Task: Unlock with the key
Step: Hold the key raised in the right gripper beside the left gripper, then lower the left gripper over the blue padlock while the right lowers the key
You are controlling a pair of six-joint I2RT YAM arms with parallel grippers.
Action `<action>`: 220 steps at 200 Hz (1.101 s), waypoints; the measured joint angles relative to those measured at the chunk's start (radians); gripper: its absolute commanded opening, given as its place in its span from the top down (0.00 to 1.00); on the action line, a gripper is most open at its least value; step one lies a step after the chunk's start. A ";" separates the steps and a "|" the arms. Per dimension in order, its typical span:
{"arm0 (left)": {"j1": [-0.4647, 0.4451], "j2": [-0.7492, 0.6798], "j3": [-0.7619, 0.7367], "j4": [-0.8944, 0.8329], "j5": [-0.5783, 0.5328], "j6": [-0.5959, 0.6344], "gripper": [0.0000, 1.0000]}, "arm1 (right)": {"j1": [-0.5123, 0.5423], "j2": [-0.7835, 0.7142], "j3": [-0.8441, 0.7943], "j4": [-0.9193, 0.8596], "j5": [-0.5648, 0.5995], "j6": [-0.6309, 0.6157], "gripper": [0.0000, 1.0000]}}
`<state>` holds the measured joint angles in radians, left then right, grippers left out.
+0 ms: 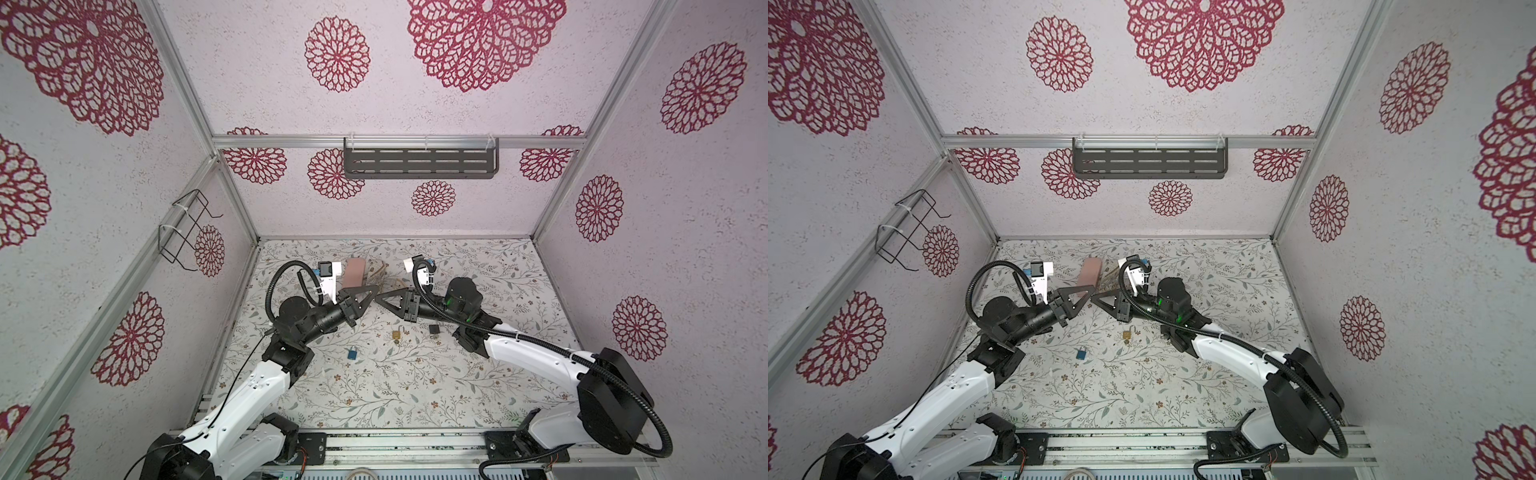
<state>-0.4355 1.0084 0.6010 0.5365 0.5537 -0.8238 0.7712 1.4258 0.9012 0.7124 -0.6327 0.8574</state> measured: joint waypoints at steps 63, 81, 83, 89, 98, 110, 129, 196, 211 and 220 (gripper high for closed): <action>0.002 0.002 0.000 0.006 0.002 -0.008 1.00 | 0.000 0.002 0.000 0.007 -0.009 -0.002 0.97; 0.002 0.002 0.000 0.006 0.003 -0.008 1.00 | 0.000 0.002 0.000 0.006 -0.009 -0.004 1.00; 0.002 0.002 0.000 0.006 0.002 -0.008 1.00 | 0.000 0.002 0.000 0.006 -0.009 -0.005 1.00; 0.002 0.002 0.000 0.005 0.002 -0.008 1.00 | 0.000 0.002 0.000 0.005 -0.009 -0.007 1.00; 0.002 0.002 0.000 0.005 0.002 -0.008 0.90 | 0.000 0.002 0.000 0.004 -0.008 -0.009 1.00; 0.002 0.002 0.000 0.000 0.002 -0.003 0.64 | 0.000 0.002 0.000 -0.004 -0.001 -0.011 1.00; 0.002 -0.003 0.000 -0.018 0.003 -0.006 0.49 | 0.000 0.001 0.000 -0.046 0.016 -0.023 1.00; 0.003 -0.178 0.008 -0.402 -0.200 0.007 0.36 | 0.000 -0.064 -0.090 -0.182 0.126 -0.061 1.00; 0.003 -0.186 0.017 -0.539 -0.279 0.007 0.36 | 0.003 -0.068 -0.137 -0.186 0.148 -0.060 1.00; 0.003 -0.180 0.018 -0.611 -0.312 0.006 0.36 | 0.007 -0.068 -0.164 -0.192 0.162 -0.060 1.00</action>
<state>-0.4328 0.8280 0.6193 -0.0746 0.2420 -0.8177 0.7784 1.3579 0.7368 0.5205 -0.4709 0.7979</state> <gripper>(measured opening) 0.642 0.049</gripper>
